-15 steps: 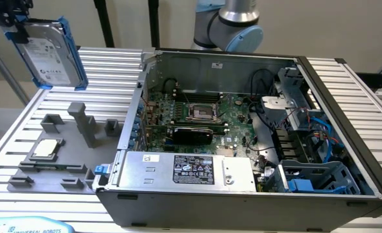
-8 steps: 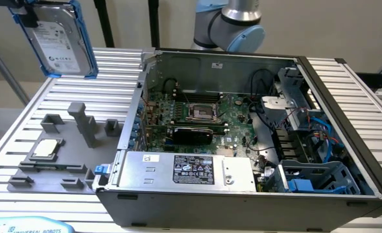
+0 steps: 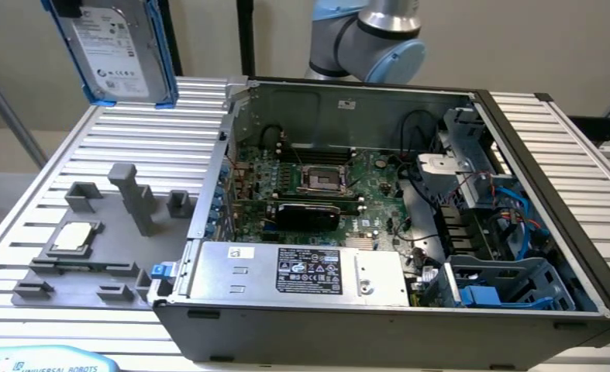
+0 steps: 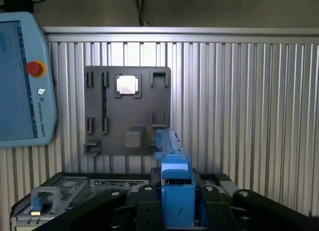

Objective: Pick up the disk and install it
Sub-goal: 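Pick up the disk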

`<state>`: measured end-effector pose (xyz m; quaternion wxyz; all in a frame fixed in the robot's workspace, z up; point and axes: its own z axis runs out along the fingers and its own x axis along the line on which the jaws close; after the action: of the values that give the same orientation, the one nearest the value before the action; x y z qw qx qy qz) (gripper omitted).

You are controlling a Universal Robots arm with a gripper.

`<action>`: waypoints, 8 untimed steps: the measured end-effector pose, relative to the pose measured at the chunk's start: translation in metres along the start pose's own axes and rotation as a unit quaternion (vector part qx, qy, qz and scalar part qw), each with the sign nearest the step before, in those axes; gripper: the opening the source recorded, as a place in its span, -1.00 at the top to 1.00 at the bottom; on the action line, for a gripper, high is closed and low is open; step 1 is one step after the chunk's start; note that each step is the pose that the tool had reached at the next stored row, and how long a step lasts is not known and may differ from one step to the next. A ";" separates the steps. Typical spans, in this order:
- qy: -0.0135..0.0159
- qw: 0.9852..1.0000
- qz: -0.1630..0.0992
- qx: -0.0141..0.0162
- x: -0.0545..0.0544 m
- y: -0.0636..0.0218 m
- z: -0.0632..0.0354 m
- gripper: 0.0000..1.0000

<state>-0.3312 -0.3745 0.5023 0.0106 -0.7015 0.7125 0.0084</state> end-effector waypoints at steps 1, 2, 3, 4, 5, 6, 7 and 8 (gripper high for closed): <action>0.000 1.000 0.000 0.000 0.000 -0.0045 -0.0014 0.35; -0.001 1.000 0.000 0.000 0.001 -0.0090 -0.0026 0.35; -0.002 1.000 0.000 0.000 0.001 -0.0135 -0.0036 0.35; -0.002 1.000 0.000 0.000 0.001 -0.0180 -0.0044 0.35; -0.003 1.000 0.000 0.000 0.002 -0.0226 -0.0053 0.35; -0.004 1.000 0.000 0.000 0.002 -0.0271 -0.0061 0.35; -0.004 1.000 0.000 0.000 0.002 -0.0316 -0.0069 0.35; -0.005 1.000 0.000 0.000 0.003 -0.0364 -0.0078 0.35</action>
<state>-0.2949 -0.3779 0.5101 0.0140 -0.7014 0.7125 0.0121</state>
